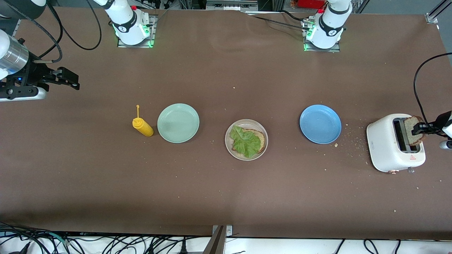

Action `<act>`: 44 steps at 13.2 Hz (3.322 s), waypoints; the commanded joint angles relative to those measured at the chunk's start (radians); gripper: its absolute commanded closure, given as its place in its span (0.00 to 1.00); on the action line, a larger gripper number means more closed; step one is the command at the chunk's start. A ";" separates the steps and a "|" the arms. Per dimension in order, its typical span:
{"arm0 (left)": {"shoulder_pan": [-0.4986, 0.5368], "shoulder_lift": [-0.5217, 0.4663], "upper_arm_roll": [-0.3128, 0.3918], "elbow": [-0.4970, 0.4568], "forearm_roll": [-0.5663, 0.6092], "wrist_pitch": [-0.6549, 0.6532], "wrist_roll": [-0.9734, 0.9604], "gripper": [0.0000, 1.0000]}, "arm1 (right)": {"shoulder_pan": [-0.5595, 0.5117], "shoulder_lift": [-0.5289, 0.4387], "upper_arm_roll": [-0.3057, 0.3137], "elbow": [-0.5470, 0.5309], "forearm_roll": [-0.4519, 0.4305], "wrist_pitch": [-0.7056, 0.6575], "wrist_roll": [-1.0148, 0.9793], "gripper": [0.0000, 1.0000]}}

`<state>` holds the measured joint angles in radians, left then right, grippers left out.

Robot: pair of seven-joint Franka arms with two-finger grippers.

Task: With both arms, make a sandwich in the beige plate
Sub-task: 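Pull the bread slice up out of the toaster with the left gripper, then carry the bread slice with the left gripper over the lettuce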

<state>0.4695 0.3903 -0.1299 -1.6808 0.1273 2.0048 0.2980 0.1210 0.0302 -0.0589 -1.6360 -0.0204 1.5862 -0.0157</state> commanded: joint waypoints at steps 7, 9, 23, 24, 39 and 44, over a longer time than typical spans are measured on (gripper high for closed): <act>0.011 -0.077 -0.007 0.024 0.040 -0.106 -0.008 1.00 | 0.003 -0.004 0.005 -0.002 -0.003 0.008 0.008 0.00; 0.006 -0.080 -0.017 0.099 0.035 -0.229 -0.005 1.00 | 0.002 -0.003 0.002 -0.002 -0.001 0.008 0.010 0.00; -0.110 -0.053 -0.376 0.351 -0.076 -0.656 -0.251 1.00 | 0.002 -0.001 0.001 -0.004 -0.001 0.018 0.008 0.00; -0.139 -0.042 -0.376 0.351 -0.115 -0.656 -0.317 1.00 | 0.002 -0.001 0.002 -0.004 -0.001 0.017 0.008 0.00; -0.290 0.465 -0.375 0.349 -0.891 -0.190 -0.088 1.00 | 0.000 0.001 0.001 -0.004 -0.001 0.018 0.008 0.00; -0.325 0.584 -0.375 0.348 -0.971 -0.040 0.128 1.00 | 0.000 0.001 0.001 -0.004 -0.001 0.018 0.008 0.00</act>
<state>0.1743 0.9468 -0.5046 -1.3572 -0.7666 1.9263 0.3557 0.1217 0.0344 -0.0576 -1.6391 -0.0202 1.6001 -0.0129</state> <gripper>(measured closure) 0.912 0.000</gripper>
